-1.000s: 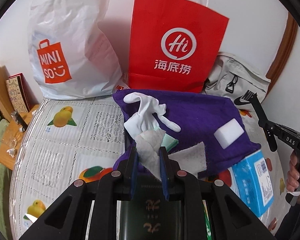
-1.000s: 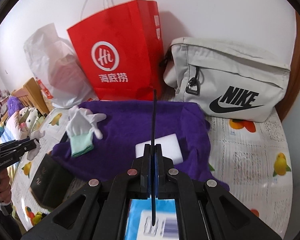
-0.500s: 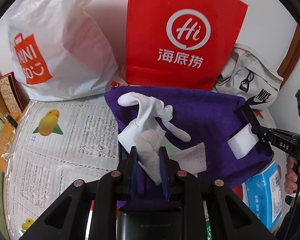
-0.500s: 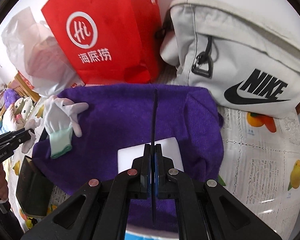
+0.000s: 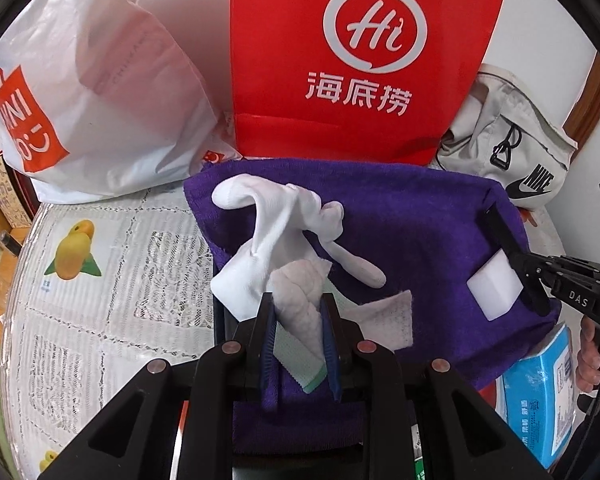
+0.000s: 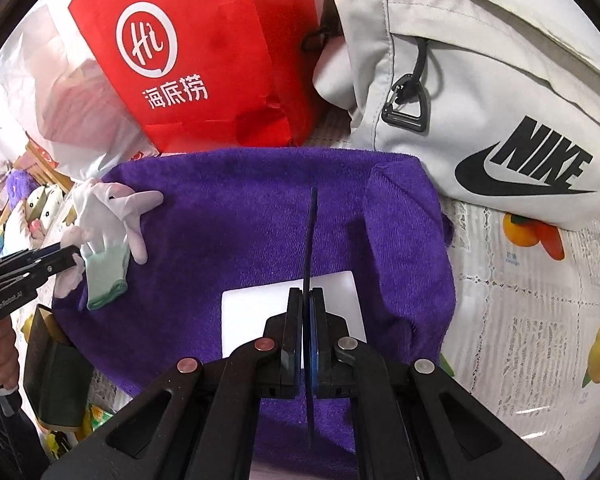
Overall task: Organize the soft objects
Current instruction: 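Lower the white cloth onto the purple towel and open the left tool, then close the right tool on the green tissue pack while the left tool reaches the yellow mesh bag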
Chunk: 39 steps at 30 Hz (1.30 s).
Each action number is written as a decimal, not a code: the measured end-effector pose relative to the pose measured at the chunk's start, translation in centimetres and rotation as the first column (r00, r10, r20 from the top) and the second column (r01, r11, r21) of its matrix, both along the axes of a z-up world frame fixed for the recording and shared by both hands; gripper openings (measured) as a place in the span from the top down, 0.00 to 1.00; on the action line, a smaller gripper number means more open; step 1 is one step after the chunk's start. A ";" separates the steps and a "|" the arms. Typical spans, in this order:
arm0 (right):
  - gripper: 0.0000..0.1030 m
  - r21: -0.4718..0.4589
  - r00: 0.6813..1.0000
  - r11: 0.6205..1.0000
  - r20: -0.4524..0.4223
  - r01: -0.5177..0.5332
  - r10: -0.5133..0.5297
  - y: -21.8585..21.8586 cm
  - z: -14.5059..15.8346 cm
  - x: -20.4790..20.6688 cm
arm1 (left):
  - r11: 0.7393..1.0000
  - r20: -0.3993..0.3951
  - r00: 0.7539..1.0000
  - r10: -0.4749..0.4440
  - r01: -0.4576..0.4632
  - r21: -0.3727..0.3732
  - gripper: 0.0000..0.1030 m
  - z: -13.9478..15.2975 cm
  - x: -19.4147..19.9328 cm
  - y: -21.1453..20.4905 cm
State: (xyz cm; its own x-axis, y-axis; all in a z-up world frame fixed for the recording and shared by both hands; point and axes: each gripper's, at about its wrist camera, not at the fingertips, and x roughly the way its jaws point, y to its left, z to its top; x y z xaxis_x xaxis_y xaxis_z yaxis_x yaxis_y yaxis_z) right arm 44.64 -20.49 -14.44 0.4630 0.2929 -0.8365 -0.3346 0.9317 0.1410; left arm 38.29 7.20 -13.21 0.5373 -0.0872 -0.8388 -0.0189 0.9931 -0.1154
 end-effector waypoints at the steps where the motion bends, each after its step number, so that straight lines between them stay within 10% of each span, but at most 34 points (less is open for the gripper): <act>1: 0.96 0.000 1.000 1.000 0.001 -0.001 0.001 0.0 0.0 0.0 | 1.000 -0.004 1.000 -0.003 0.003 0.004 0.79 -0.1 0.1 -0.1; 12: 0.79 -0.037 0.999 0.999 0.045 0.012 -0.010 -0.7 0.9 -0.8 | 1.000 -0.019 1.000 -0.003 0.003 0.017 0.74 -0.4 0.9 -0.4; 22: 0.59 -0.025 0.994 0.999 0.101 0.048 -0.045 -2.0 2.9 -3.1 | 1.000 0.027 0.999 0.019 -0.019 0.024 0.45 1.4 -0.2 0.0; 39: 0.31 0.048 0.983 0.999 0.183 -0.024 0.015 2.0 5.7 -18.2 | 0.994 0.099 0.989 0.107 -0.106 -0.016 0.44 4.5 -10.7 3.9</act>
